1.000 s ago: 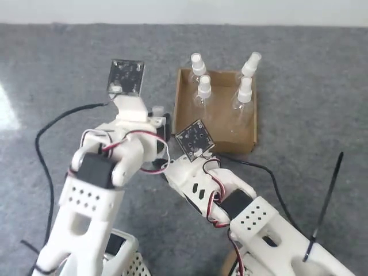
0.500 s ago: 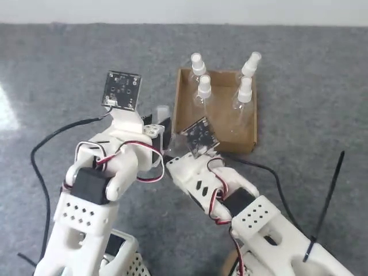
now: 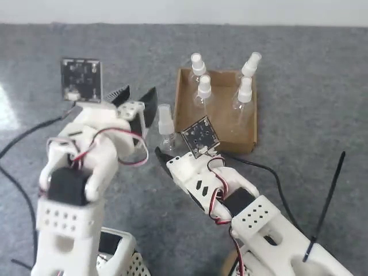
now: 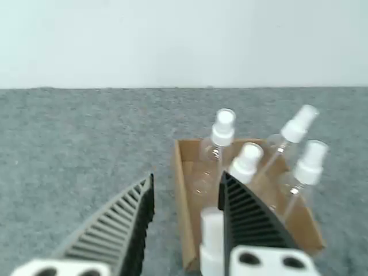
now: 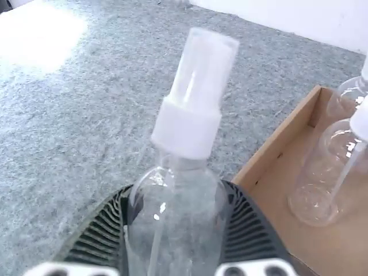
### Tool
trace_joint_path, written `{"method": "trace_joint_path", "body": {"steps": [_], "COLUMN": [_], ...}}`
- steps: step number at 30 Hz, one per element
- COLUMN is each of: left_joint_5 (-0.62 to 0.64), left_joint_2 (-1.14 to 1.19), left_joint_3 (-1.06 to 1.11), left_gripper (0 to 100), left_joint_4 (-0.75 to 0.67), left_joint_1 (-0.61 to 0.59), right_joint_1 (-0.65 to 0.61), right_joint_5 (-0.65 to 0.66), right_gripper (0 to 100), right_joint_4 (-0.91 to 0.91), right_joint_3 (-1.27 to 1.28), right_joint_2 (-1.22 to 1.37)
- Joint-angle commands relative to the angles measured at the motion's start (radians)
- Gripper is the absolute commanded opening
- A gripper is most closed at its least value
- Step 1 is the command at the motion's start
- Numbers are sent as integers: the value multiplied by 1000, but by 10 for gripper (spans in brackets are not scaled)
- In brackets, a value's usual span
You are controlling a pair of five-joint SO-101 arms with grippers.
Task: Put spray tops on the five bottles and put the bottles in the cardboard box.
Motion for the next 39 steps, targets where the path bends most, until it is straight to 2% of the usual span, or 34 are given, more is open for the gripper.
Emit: {"method": "trace_joint_path", "body": {"steps": [1, 9, 18, 22, 30, 35, 39], "left_joint_5": [-6, -35, -103, -106, -101, -100, -112], "left_joint_2": [112, 227, 92, 31, -43, -124, -232], "left_joint_3": [-81, -77, 137, 151, -12, 45, 199], "left_gripper": [167, 166, 166, 166, 166, 167, 170], "left_joint_4": [-52, -17, -17, -35, 94, 101, 100], "left_joint_1": [-8, 8, 51, 49, -78, -189, -160], "right_joint_1": [4, 7, 8, 8, 10, 31, 139], "right_joint_5": [-8, -8, -8, -8, -8, -8, -6], "right_gripper": [6, 6, 6, 6, 6, 6, 6], "right_joint_4": [-19, -19, -21, -21, -15, -15, 25], "right_joint_3": [-9, -9, -9, -9, -11, -25, -141], "right_joint_2": [-33, -33, -33, -33, -33, -31, -21]}}
